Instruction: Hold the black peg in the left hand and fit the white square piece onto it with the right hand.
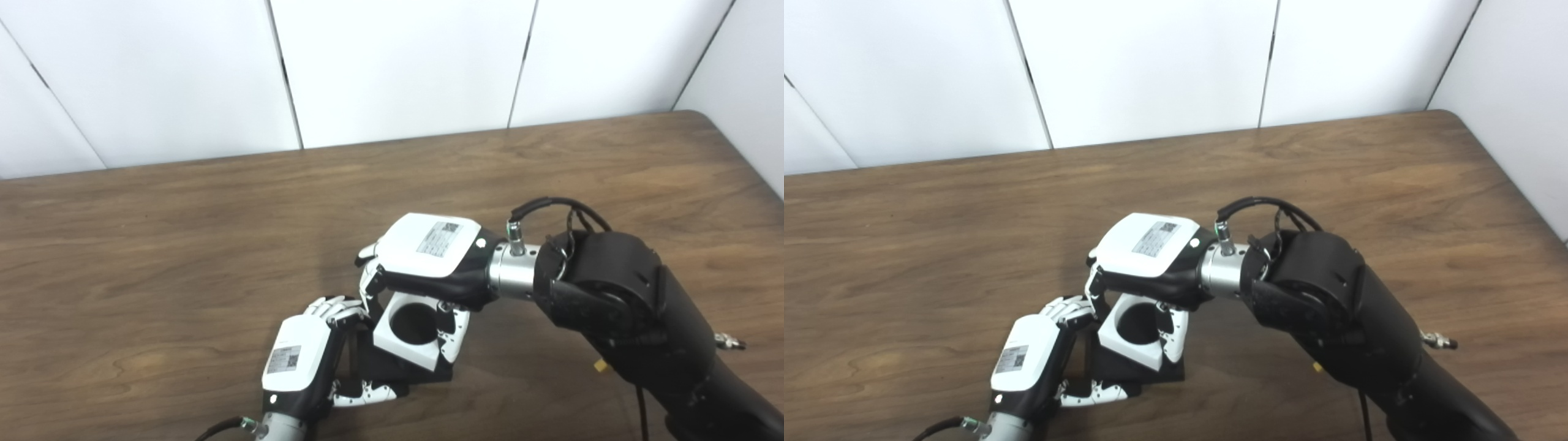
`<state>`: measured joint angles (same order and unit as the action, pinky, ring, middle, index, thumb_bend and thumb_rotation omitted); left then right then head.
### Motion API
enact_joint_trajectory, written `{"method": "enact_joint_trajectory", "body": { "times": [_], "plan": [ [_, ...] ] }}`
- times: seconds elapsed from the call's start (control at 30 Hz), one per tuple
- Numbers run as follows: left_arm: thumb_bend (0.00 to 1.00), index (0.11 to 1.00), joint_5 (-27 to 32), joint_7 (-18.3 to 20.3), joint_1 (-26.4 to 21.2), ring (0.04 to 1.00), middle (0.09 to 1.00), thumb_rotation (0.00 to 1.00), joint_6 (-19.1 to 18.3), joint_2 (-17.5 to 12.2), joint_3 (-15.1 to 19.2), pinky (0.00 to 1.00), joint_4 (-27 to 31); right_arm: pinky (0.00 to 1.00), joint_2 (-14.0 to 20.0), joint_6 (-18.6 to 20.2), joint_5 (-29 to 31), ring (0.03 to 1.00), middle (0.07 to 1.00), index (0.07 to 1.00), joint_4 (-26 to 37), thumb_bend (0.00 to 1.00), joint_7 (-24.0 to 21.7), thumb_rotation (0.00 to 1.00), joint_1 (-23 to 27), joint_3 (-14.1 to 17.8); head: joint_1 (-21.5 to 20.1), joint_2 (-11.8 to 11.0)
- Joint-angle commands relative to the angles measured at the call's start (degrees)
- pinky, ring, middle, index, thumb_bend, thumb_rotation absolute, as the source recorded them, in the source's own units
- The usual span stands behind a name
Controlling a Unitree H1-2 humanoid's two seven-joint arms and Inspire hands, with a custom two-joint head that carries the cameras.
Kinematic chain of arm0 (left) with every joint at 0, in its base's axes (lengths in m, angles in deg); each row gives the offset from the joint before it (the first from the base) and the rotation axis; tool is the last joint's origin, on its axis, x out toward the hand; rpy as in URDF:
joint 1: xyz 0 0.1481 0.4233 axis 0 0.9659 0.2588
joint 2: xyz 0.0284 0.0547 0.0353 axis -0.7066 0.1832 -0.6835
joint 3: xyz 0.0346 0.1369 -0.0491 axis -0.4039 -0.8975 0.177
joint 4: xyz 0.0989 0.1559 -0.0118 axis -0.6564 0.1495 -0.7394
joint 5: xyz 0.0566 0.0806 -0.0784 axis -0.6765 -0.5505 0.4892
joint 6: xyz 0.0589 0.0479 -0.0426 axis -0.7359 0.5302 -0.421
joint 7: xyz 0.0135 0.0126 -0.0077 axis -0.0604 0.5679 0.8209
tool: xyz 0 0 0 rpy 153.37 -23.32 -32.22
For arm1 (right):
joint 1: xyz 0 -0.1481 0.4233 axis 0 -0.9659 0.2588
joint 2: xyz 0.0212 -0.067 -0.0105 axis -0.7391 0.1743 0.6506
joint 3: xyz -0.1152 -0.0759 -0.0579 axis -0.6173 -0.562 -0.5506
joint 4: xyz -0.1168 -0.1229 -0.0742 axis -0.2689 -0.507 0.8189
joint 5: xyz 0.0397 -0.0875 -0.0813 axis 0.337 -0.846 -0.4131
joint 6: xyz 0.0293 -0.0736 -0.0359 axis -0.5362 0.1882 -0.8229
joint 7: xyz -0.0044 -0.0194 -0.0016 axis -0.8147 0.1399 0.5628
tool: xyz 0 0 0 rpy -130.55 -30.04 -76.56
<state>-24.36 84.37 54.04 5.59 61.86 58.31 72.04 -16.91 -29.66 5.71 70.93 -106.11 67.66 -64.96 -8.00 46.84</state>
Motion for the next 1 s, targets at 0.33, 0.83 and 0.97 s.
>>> {"method": "enact_joint_trajectory", "body": {
  "times": [0.33,0.83,0.97],
  "plan": [
    [0.52,0.487,-1.11,2.27,0.28,0.823,0.761,0.05,-0.77,0.36,-0.93,0.85,-0.78,0.85,1.24,-2.85,-1.15,0.887,0.734,0.486,-2.15,0.53,2.18,0.14,0.46,1.15,0.17,0.12],
    [0.52,0.487,-1.05,2.28,-0.10,0.824,0.761,0.05,-0.80,0.56,-0.91,0.85,-1.13,0.85,1.63,-3.83,-1.21,0.881,0.731,0.588,-3.80,1.00,2.30,0.46,0.52,1.74,0.16,-0.03],
    [0.52,0.487,-0.95,2.20,-0.16,0.825,0.761,0.05,-0.77,0.63,-0.87,0.86,-1.26,0.85,1.46,-3.72,-1.06,0.883,0.723,0.591,-3.77,1.00,2.33,0.47,0.69,1.91,0.18,0.00]
  ]
}}
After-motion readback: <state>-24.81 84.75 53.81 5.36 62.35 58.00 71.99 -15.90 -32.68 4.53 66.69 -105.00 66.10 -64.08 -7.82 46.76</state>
